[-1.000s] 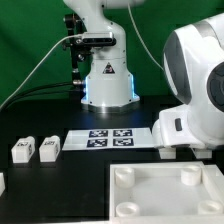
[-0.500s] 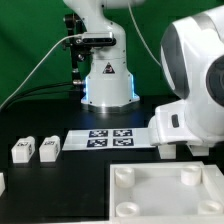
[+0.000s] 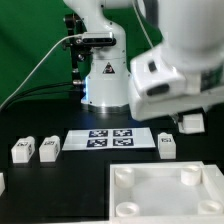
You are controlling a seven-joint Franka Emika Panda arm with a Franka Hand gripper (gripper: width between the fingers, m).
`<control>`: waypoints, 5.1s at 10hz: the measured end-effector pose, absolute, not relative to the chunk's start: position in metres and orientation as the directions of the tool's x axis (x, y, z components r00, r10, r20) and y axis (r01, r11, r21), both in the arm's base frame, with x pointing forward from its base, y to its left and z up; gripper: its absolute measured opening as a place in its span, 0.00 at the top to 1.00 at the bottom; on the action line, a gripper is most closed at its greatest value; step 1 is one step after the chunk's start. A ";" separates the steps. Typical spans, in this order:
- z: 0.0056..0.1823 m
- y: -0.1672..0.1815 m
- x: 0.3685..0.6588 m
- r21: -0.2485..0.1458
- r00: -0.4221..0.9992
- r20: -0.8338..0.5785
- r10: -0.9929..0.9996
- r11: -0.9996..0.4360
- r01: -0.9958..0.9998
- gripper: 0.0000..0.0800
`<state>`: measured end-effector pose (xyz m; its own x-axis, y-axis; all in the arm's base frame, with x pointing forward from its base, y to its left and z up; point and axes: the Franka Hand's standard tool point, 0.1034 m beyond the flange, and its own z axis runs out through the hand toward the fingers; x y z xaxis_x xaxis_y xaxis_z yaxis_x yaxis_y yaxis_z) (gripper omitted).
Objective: Assemble one leg
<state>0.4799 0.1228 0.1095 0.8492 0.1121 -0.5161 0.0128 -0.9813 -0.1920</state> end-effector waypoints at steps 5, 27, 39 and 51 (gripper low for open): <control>0.124 0.110 0.508 -0.147 0.998 -0.044 0.049 -0.988 0.042 0.64; 0.089 0.112 0.622 -0.101 0.862 0.506 0.041 -0.989 0.106 0.64; 0.075 0.115 0.621 -0.111 0.828 0.560 -0.021 -0.993 0.050 0.64; 0.075 0.114 0.621 -0.112 0.833 0.553 -0.021 -0.992 0.049 0.19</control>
Offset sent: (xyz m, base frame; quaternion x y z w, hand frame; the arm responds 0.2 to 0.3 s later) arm 0.0000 0.0000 0.0000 0.0000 0.2667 0.0000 0.9638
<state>0.6207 0.1145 0.0750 0.8332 -0.0210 0.5525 0.0494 -0.9925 -0.1122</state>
